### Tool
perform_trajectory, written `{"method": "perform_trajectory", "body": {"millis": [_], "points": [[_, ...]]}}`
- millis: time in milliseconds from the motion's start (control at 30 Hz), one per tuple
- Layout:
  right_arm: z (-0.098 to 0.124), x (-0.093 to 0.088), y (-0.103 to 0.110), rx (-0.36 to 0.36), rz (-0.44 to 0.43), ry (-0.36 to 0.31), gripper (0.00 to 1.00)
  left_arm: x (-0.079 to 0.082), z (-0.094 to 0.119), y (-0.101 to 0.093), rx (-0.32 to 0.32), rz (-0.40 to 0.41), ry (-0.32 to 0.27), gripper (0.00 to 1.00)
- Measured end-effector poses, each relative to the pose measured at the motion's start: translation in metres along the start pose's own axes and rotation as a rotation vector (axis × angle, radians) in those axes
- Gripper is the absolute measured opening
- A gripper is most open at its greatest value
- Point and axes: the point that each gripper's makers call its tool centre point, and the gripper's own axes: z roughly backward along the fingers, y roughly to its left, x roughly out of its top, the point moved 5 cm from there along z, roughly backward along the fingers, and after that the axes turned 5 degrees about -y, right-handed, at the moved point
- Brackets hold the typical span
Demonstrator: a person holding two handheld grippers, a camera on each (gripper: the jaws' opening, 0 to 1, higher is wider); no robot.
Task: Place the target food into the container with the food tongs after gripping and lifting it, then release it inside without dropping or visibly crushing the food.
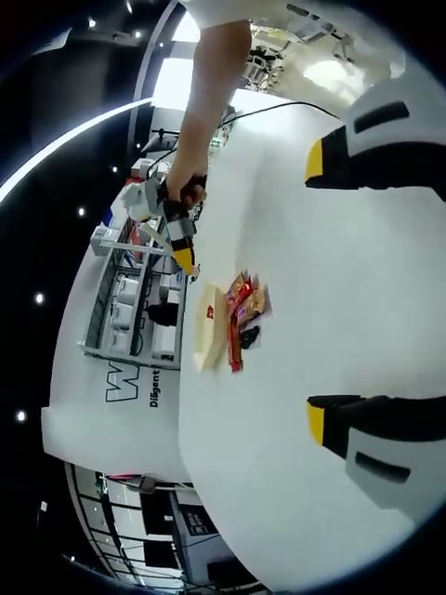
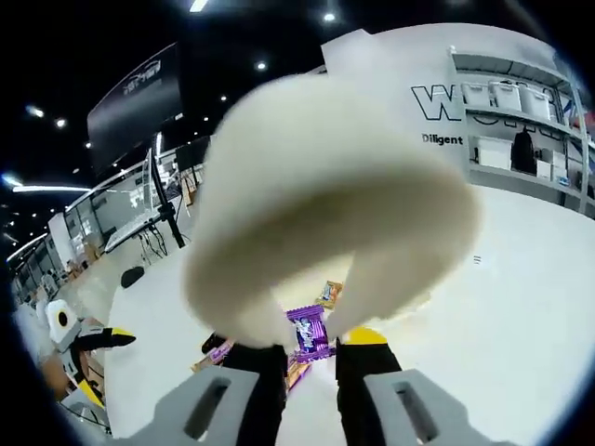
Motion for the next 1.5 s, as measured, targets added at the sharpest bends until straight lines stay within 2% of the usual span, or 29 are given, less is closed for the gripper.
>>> {"method": "perform_trajectory", "body": {"millis": [233,467,633,867,1133,1333,1500], "points": [[-0.019,-0.005,0.013,-0.004,-0.013,0.004,0.12,0.006,0.001,0.008,0.013,0.0,-0.005,0.9],[-0.037,-0.01,0.009,-0.016,-0.012,0.02,0.13,0.009,0.001,0.014,0.018,0.013,-0.01,0.89],[-0.062,-0.009,-0.016,-0.014,-0.038,0.047,0.12,0.009,0.001,0.021,0.018,0.036,-0.001,0.89],[-0.08,-0.016,-0.028,-0.011,-0.038,0.058,0.13,0.013,0.003,0.031,0.036,0.031,0.008,0.88],[-0.081,-0.016,-0.029,-0.001,-0.027,0.062,0.14,0.006,0.0,0.028,0.026,0.074,0.009,0.87],[-0.068,-0.008,-0.022,0.005,-0.018,0.043,0.14,0.007,0.001,0.029,0.028,0.065,0.009,0.87],[-0.055,-0.001,-0.007,0.028,0.006,0.028,0.14,0.01,0.003,0.03,0.033,0.061,0.0,0.86]]}}
